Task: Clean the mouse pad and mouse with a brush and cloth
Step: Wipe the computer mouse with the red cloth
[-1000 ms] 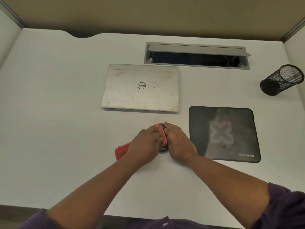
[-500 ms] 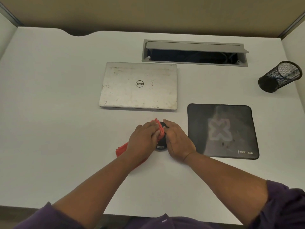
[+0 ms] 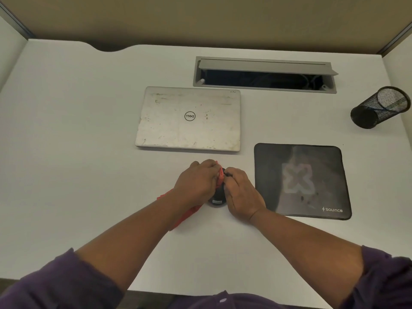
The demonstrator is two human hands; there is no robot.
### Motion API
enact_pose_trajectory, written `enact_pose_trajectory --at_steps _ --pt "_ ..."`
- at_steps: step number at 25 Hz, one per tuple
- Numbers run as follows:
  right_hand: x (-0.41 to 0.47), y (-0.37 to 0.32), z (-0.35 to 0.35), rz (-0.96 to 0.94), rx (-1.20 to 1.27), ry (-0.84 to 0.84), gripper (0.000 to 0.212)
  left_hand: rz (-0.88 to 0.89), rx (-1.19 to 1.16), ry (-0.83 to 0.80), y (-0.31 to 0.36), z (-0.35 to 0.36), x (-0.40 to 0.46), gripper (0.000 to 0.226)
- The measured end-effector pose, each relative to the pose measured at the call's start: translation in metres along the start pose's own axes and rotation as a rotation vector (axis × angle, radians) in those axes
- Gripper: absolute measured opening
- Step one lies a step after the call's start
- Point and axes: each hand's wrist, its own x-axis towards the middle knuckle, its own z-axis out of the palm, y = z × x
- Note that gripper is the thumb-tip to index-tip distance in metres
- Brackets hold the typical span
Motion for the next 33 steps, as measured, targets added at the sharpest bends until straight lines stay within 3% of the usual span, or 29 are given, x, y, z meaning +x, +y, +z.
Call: enact_pose_trajectory --at_steps 6,9,12,17,21,27,30,33 --pt "0.002 -0.001 -0.001 -0.03 -0.012 0.006 0.028 0.026 -0.021 0.082 0.001 0.003 -0.008 0.026" --pt "0.001 -0.001 -0.002 -0.025 -0.063 0.005 0.026 0.097 0.025 0.177 -0.001 0.01 -0.021 0.031" --pt "-0.001 0.0 0.0 -0.012 -0.1 -0.01 0.025 0.098 0.034 0.169 -0.004 0.013 -0.022 0.037" --pt "-0.001 0.0 0.0 0.006 -0.104 -0.008 0.023 -0.016 0.025 0.058 0.003 0.003 0.004 0.028" --pt "0.001 -0.001 -0.001 0.024 -0.09 -0.012 0.025 -0.046 -0.022 0.103 0.003 0.008 0.011 0.026" --pt "-0.002 -0.001 0.002 0.034 -0.144 -0.064 0.051 -0.166 -0.148 0.157 0.006 0.015 0.013 0.023" --pt "-0.001 -0.001 0.002 0.05 -0.174 -0.066 0.053 -0.244 -0.324 0.104 0.001 0.001 0.019 0.01" --pt "-0.001 0.0 0.002 0.056 -0.196 -0.069 0.054 -0.303 -0.315 0.093 0.005 -0.006 0.025 0.014"
